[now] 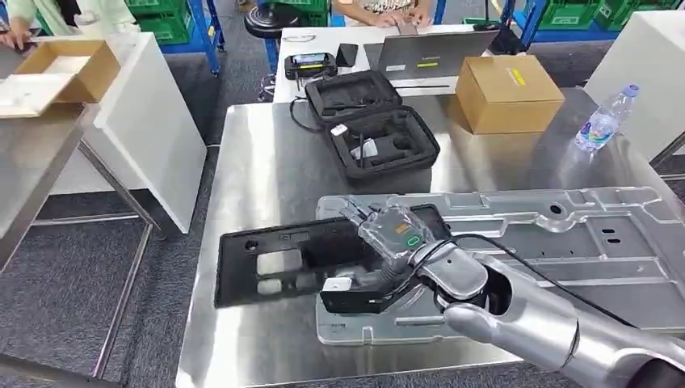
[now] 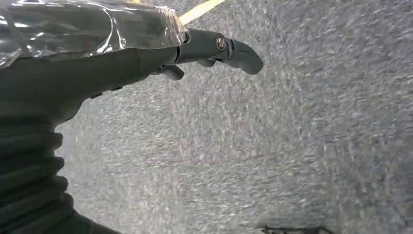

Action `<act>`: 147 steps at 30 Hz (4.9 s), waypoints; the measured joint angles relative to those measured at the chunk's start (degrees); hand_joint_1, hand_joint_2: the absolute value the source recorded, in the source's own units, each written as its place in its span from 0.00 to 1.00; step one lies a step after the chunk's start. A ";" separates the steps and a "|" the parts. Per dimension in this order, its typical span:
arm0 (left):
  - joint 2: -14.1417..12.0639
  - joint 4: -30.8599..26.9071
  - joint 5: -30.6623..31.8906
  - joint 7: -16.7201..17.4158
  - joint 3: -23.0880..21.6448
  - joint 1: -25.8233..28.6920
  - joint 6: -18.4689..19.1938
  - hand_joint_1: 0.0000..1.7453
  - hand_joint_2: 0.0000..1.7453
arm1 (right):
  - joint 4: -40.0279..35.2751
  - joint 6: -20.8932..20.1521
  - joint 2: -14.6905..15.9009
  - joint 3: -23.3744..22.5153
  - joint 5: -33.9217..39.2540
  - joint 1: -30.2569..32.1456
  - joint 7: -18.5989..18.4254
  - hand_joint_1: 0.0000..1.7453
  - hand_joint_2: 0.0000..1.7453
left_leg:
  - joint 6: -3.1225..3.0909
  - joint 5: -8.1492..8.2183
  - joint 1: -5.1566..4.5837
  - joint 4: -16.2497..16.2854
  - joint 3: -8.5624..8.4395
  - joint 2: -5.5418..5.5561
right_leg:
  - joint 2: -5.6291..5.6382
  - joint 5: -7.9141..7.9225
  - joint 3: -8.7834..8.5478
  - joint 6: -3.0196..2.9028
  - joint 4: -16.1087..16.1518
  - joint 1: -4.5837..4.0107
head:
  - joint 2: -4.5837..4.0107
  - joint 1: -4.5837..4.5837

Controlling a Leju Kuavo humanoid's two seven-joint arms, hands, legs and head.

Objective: Take the parts from the cabinet and place them on the table.

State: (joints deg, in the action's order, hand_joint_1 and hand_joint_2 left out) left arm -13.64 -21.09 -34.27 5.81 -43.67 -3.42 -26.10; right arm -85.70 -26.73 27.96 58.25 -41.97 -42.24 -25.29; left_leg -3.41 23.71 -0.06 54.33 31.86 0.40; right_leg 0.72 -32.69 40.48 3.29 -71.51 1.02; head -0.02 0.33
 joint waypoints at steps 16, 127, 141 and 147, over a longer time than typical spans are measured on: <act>-1.40 -1.90 3.52 6.19 0.68 0.85 -3.83 0.00 0.00 | -2.23 0.90 0.15 -1.11 0.17 -0.12 -1.07 0.00 0.00 | 3.07 10.35 0.50 19.42 7.69 -0.03 | -0.25 8.76 -6.46 -1.86 15.76 0.17 | 0.00 0.35; 1.88 -0.61 6.91 4.42 1.84 -0.64 1.16 0.00 1.00 | -6.47 3.67 1.42 -4.68 -0.07 -1.66 -0.61 0.00 0.00 | 0.30 -3.66 -0.63 -1.69 1.93 -0.76 | -0.94 7.31 -6.38 0.58 6.20 0.54 | 0.00 0.00; 2.30 2.75 6.67 3.43 2.12 -0.96 2.38 0.00 1.00 | -5.25 11.65 1.07 -7.87 -0.74 -0.74 -2.34 0.00 0.00 | 3.54 4.22 0.38 16.35 5.83 -0.60 | -1.12 10.25 -5.54 -2.52 16.33 -0.11 | 0.00 0.26; 2.30 3.30 6.49 3.43 2.14 -1.44 2.38 0.00 1.00 | -5.05 11.89 1.27 -10.56 -1.18 -0.37 -2.78 0.00 0.00 | 1.71 3.94 -0.65 -1.49 -5.55 -0.44 | -1.34 13.28 -3.99 -0.73 16.78 0.04 | 0.02 0.28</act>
State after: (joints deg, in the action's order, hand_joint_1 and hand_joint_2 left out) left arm -11.34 -17.79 -27.78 9.25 -41.53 -4.86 -23.71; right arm -90.75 -14.84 29.22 47.69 -43.15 -42.61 -28.06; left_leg -1.70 27.65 -0.71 52.84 26.31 -0.04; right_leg -0.62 -19.41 36.49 2.56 -54.73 1.05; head 0.00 0.61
